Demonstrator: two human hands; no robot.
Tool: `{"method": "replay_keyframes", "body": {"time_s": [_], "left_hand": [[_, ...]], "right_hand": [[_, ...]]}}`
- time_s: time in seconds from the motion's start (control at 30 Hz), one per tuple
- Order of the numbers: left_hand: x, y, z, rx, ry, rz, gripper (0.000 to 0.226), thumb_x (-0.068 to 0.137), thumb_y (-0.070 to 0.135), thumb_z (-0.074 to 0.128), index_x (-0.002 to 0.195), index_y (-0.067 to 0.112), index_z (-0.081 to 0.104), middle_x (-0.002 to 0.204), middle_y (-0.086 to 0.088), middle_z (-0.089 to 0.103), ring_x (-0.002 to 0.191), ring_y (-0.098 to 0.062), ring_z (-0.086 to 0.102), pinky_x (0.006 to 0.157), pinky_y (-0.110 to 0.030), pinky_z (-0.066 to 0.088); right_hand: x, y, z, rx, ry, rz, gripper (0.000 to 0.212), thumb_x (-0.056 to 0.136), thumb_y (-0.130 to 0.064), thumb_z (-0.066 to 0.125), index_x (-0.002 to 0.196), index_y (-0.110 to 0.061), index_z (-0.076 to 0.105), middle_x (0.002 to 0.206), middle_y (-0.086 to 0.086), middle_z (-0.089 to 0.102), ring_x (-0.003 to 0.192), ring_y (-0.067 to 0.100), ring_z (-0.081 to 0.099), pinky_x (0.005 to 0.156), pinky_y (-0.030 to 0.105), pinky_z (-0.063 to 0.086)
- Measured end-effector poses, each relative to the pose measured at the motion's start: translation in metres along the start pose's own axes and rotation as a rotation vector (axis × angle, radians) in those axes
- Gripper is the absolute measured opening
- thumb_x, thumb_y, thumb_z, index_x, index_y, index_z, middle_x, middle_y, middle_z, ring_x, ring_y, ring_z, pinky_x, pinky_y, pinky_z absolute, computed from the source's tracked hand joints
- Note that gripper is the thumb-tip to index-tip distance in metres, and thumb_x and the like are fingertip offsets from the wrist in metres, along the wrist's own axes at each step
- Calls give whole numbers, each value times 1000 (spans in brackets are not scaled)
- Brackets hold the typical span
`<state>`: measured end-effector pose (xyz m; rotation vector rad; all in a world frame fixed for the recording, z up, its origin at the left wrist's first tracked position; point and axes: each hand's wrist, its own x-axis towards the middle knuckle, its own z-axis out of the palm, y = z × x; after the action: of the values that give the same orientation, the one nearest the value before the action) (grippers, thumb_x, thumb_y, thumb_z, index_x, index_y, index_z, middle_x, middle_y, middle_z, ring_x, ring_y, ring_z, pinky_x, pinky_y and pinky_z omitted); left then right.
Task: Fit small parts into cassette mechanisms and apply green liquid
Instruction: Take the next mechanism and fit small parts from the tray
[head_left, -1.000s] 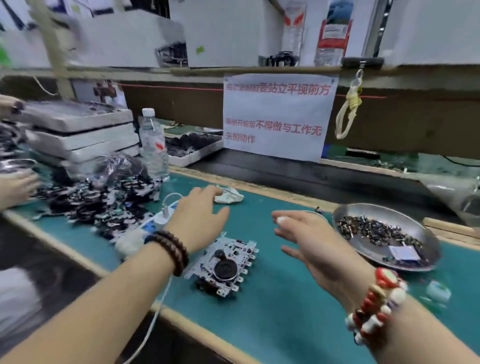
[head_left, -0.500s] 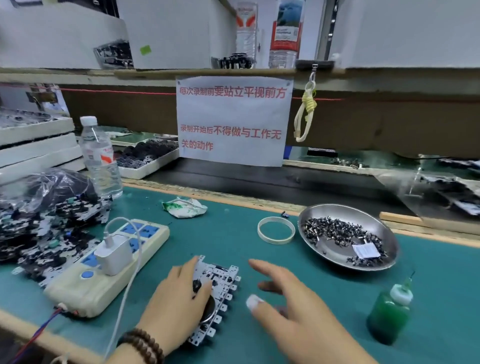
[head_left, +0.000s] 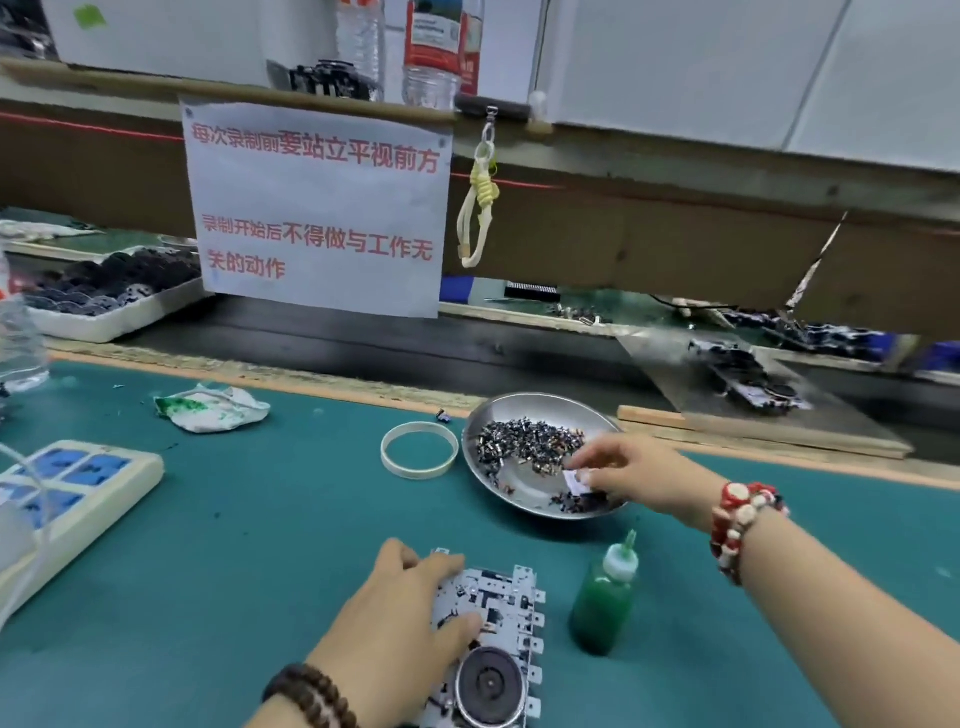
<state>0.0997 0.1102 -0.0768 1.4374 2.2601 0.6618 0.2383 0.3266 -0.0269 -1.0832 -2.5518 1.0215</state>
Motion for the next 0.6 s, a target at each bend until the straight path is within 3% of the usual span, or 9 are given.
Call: {"method": "replay_keyframes", "body": {"time_s": [0.1,0.2,0.33,0.4,0.5,0.6], "left_hand": [[3,8,8,-47,5,11,49,89,52,48,135,43,33,112,12,28,101,-7,48,84,-18,36],[5,11,12,-127,32,10,44,88,49,52,130,44,38,112,16,29,100,0,44,83,-14,30],[4,10,16,-251,80,-7,35,86,44,58,117,48,41,106,24,30,92,12,38,79,-9,26],[3,8,17,-297,112,-19,31,86,41,60,109,49,41,105,24,30,89,18,36,69,-2,30],[2,6,18,-367,176,-52,27,86,35,60,105,46,44,107,18,31,86,17,36,64,6,30],[1,6,20,-404,230,-84,30,87,33,60,109,44,43,110,13,29,87,13,38,68,-4,28]], "right_hand": [[17,-2,10,-252,-104,-40,21,86,-15,64,107,-16,67,100,-5,65,88,5,56,71,7,41],[27,-3,20,-407,-169,-48,25,84,-13,65,109,-11,65,103,0,67,86,6,54,73,9,40],[30,-2,24,-455,-165,-24,5,84,-12,66,82,-16,64,77,-10,57,80,7,51,65,14,38],[30,-2,25,-484,-179,-19,25,85,-13,65,67,-25,53,70,-15,52,80,7,50,62,14,38],[30,-2,26,-507,-159,-19,32,86,-11,63,64,-27,46,77,-10,55,81,7,50,65,15,37],[29,-3,27,-521,-136,-29,32,86,-10,62,64,-27,45,82,-8,56,80,7,50,71,16,35]]}}
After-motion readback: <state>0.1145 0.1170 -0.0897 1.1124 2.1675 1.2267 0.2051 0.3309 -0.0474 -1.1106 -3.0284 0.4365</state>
